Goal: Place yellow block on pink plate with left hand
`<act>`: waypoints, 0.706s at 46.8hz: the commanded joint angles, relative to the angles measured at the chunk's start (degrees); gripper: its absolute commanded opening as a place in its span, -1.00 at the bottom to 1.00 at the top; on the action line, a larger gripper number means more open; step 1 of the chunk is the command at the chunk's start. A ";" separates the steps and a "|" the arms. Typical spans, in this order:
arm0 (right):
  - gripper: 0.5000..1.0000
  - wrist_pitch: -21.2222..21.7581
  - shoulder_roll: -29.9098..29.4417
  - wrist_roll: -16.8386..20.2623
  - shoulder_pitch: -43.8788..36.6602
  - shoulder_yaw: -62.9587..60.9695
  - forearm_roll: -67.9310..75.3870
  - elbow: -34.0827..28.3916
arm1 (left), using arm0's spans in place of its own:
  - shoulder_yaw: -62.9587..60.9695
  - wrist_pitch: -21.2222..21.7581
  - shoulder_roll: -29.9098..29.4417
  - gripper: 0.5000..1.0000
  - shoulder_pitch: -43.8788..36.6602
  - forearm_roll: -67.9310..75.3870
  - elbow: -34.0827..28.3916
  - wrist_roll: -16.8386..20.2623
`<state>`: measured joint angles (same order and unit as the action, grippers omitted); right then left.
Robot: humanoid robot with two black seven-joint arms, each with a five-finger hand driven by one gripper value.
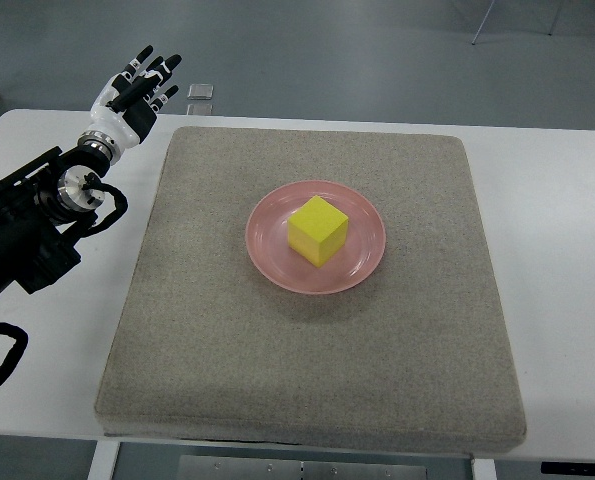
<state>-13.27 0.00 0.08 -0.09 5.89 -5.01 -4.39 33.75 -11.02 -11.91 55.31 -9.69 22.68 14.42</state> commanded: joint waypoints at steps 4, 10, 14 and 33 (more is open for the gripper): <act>0.69 0.00 0.00 0.00 0.00 0.00 0.00 -0.09 | 0.08 0.03 -0.57 0.97 0.94 0.02 0.00 -0.01; 0.69 0.00 0.00 0.00 0.00 0.00 0.00 0.00 | 0.08 -0.05 -0.74 0.97 2.34 0.02 -0.53 0.25; 0.69 0.00 0.00 0.00 0.00 0.00 0.00 0.00 | 0.00 0.03 -0.83 0.97 3.13 0.02 -0.79 0.61; 0.69 0.09 0.00 0.00 0.00 0.00 0.09 -0.44 | 0.61 0.56 -2.50 0.97 5.77 -0.07 -0.79 1.05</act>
<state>-13.27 0.00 0.09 -0.09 5.89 -5.01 -4.40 34.31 -10.64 -14.40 61.34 -9.72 21.85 15.51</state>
